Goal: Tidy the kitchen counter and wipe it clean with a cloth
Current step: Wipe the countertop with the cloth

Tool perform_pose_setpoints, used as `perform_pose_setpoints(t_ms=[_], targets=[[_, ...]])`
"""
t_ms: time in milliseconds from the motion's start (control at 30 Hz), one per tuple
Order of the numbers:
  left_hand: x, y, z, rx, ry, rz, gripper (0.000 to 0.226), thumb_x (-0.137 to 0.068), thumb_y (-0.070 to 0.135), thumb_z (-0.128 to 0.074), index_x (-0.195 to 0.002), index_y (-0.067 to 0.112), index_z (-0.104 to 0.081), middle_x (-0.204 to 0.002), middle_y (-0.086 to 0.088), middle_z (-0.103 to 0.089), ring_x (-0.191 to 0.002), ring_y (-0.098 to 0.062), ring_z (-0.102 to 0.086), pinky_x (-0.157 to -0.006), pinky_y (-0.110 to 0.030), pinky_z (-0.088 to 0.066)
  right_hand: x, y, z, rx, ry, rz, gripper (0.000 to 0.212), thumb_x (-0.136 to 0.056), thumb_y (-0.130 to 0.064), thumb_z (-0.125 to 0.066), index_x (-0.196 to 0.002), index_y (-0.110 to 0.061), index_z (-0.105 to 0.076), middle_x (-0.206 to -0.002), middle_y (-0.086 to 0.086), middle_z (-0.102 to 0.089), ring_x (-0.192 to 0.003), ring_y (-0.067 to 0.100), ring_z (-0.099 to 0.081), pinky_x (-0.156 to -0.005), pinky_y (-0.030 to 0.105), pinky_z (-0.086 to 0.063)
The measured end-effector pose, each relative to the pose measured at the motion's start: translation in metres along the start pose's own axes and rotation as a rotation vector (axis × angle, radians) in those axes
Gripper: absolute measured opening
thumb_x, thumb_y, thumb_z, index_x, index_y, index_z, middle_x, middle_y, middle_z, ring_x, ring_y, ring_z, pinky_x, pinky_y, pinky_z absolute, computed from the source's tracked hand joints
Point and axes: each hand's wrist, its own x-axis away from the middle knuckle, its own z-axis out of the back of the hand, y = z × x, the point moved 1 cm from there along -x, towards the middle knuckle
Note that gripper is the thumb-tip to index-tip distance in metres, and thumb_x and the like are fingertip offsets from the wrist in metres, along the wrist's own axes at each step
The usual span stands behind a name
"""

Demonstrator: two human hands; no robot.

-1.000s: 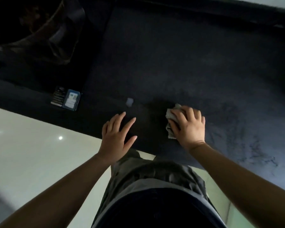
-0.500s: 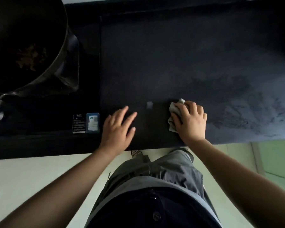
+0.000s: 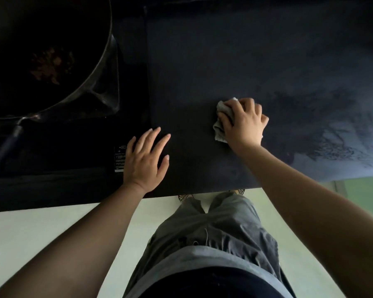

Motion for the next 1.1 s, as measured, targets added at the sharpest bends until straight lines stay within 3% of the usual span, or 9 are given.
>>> perform_pose_setpoints(t_ms=[333, 533, 800, 967, 1100], targets=[[-0.001, 0.001, 0.000, 0.018, 0.017, 0.018, 0.051, -0.087, 0.035, -0.041, -0.137, 0.026, -0.043, -0.147, -0.004, -0.041, -0.135, -0.022, -0.033, -0.109, -0.046, -0.022, 0.060, 0.013, -0.006, 0.031, 0.088, 0.176, 0.032, -0.087, -0.045, -0.054, -0.112, -0.026, -0.061, -0.113, 0.007, -0.058, -0.104, 0.027, -0.046, -0.083, 0.041, -0.035], [-0.003, 0.000, 0.000, 0.006, -0.013, 0.024, 0.052, -0.087, 0.036, -0.042, -0.138, 0.027, -0.041, -0.148, -0.002, -0.039, -0.136, -0.021, -0.032, -0.110, -0.046, -0.021, 0.005, -0.017, -0.011, -0.024, 0.119, -0.086, 0.031, -0.087, -0.042, -0.055, -0.113, -0.025, -0.059, -0.117, 0.008, -0.054, -0.108, 0.033, -0.046, -0.086, 0.045, -0.033], [-0.002, 0.000, 0.002, 0.006, -0.012, 0.021, 0.052, -0.085, 0.036, -0.043, -0.136, 0.027, -0.043, -0.147, -0.002, -0.040, -0.136, -0.021, -0.033, -0.109, -0.045, -0.022, 0.030, -0.043, -0.025, -0.008, -0.023, 0.302, 0.030, -0.087, -0.043, -0.055, -0.114, -0.029, -0.060, -0.114, 0.007, -0.057, -0.103, 0.031, -0.050, -0.083, 0.043, -0.038], [-0.002, -0.001, 0.000, 0.030, -0.008, 0.023, 0.052, -0.085, 0.036, -0.045, -0.136, 0.028, -0.044, -0.148, -0.001, -0.040, -0.136, -0.020, -0.033, -0.110, -0.044, -0.020, 0.050, -0.004, -0.009, -0.005, 0.019, 0.253, 0.032, -0.086, -0.044, -0.055, -0.113, -0.027, -0.060, -0.113, 0.008, -0.057, -0.101, 0.029, -0.048, -0.082, 0.041, -0.037], [-0.003, -0.001, 0.001, 0.029, -0.016, 0.025, 0.052, -0.086, 0.037, -0.043, -0.137, 0.028, -0.043, -0.148, -0.001, -0.039, -0.136, -0.020, -0.033, -0.110, -0.044, -0.020, 0.002, -0.010, -0.010, -0.005, 0.086, 0.001, 0.031, -0.086, -0.043, -0.057, -0.113, -0.026, -0.060, -0.114, 0.009, -0.055, -0.104, 0.035, -0.047, -0.084, 0.044, -0.036]])
